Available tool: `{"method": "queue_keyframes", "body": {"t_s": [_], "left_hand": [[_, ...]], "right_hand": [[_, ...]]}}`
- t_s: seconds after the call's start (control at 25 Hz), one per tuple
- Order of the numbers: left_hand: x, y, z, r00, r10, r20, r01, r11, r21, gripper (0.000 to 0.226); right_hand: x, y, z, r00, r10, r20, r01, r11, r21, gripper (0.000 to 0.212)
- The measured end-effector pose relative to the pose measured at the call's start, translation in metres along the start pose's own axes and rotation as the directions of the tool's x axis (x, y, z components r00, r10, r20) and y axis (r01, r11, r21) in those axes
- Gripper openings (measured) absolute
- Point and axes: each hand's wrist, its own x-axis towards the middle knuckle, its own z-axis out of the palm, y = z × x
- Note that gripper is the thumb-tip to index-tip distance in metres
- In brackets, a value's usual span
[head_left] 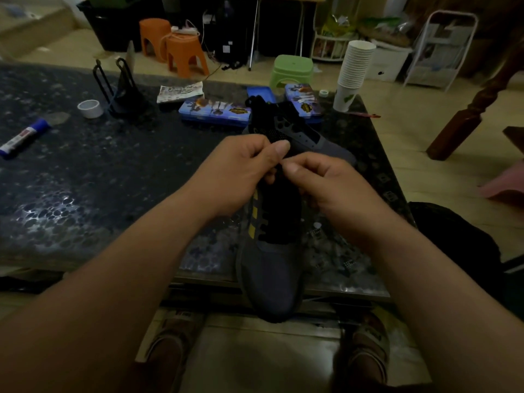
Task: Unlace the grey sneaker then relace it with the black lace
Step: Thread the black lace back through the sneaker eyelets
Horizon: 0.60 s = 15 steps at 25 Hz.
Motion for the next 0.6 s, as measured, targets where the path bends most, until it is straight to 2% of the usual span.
{"method": "queue_keyframes", "body": {"t_s": [0.12, 0.32, 0.48, 0.56, 0.6], "left_hand": [[0.004, -0.003, -0.005, 0.998, -0.001, -0.067, 0.001, 1.0, -0.01, 0.042], [0.003, -0.004, -0.009, 0.997, 0.007, -0.072, -0.007, 1.0, -0.002, 0.041], [0.002, -0.01, -0.016, 0.993, -0.013, -0.119, 0.014, 1.0, 0.009, 0.041], [0.001, -0.016, -0.021, 0.987, -0.046, -0.152, 0.053, 0.998, 0.044, 0.043], [0.001, -0.018, -0.025, 0.982, -0.087, -0.166, 0.097, 0.994, 0.053, 0.044]], "right_hand": [[0.001, 0.004, -0.006, 0.999, 0.035, 0.036, -0.037, 0.999, 0.033, 0.021], [0.002, 0.004, 0.002, 0.981, 0.101, 0.163, -0.124, 0.983, 0.139, 0.03], [-0.001, 0.002, 0.0, 0.962, 0.128, 0.24, -0.192, 0.945, 0.264, 0.014], [-0.002, 0.002, -0.001, 0.956, 0.147, 0.254, -0.214, 0.942, 0.258, 0.013], [-0.002, 0.003, -0.003, 0.962, 0.168, 0.217, -0.215, 0.952, 0.217, 0.012]]}}
